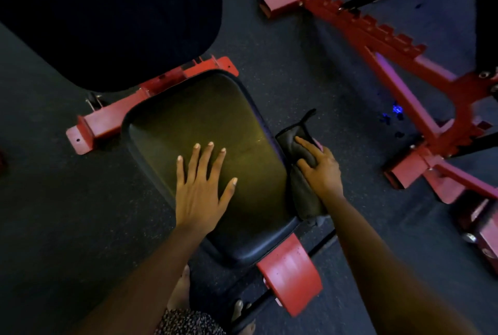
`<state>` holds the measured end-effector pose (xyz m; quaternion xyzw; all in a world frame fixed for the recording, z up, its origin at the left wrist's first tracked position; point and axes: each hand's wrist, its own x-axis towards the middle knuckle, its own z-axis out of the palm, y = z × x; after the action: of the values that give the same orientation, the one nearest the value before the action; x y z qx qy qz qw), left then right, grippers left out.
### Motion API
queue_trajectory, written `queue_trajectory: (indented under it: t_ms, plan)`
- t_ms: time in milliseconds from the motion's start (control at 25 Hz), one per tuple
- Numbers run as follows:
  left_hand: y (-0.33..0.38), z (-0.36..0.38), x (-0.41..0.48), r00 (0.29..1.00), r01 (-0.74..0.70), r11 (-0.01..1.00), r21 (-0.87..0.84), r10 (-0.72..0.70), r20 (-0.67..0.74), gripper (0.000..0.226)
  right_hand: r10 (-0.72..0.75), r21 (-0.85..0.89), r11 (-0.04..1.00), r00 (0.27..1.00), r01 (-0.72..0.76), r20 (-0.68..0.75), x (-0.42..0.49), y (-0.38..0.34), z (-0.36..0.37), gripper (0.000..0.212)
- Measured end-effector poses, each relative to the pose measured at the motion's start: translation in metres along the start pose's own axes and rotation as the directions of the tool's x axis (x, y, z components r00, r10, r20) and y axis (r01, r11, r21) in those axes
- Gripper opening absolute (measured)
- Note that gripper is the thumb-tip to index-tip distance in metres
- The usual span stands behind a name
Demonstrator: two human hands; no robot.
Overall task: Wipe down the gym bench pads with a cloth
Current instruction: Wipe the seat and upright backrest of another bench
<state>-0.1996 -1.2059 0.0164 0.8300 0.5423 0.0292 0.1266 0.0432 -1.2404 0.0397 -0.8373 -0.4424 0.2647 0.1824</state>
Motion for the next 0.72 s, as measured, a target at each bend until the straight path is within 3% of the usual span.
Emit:
queue_trajectory:
  t_ms: [120, 320, 440, 560, 720]
  plan:
    - [0.013, -0.001, 0.017, 1.000, -0.006, 0.999, -0.043, 0.005, -0.016, 0.060, -0.148, 0.042, 0.988, 0.988, 0.147, 0.039, 0.026, -0.018, -0.013, 0.047]
    - [0.020, 0.006, 0.026, 1.000, 0.000, 0.999, 0.038, -0.001, 0.003, 0.061, -0.379, 0.083, 0.924, 0.923, 0.373, 0.067, 0.120, -0.089, 0.004, 0.046]
    - [0.020, 0.007, 0.027, 1.000, 0.008, 0.998, 0.060, -0.008, 0.003, 0.060, -0.338, 0.104, 0.941, 0.915, 0.322, 0.221, 0.144, -0.118, 0.032, 0.052]
    - [0.021, 0.007, 0.030, 1.000, 0.006, 0.997, 0.080, -0.007, 0.007, 0.060, -0.327, 0.018, 0.944, 0.923, 0.330, 0.204, 0.129, -0.106, 0.038, 0.059]
    - [0.021, 0.005, 0.029, 1.000, 0.011, 0.997, 0.073, -0.012, 0.015, 0.059, -0.241, 0.043, 0.971, 0.945, 0.237, 0.223, 0.092, -0.072, 0.028, 0.061]
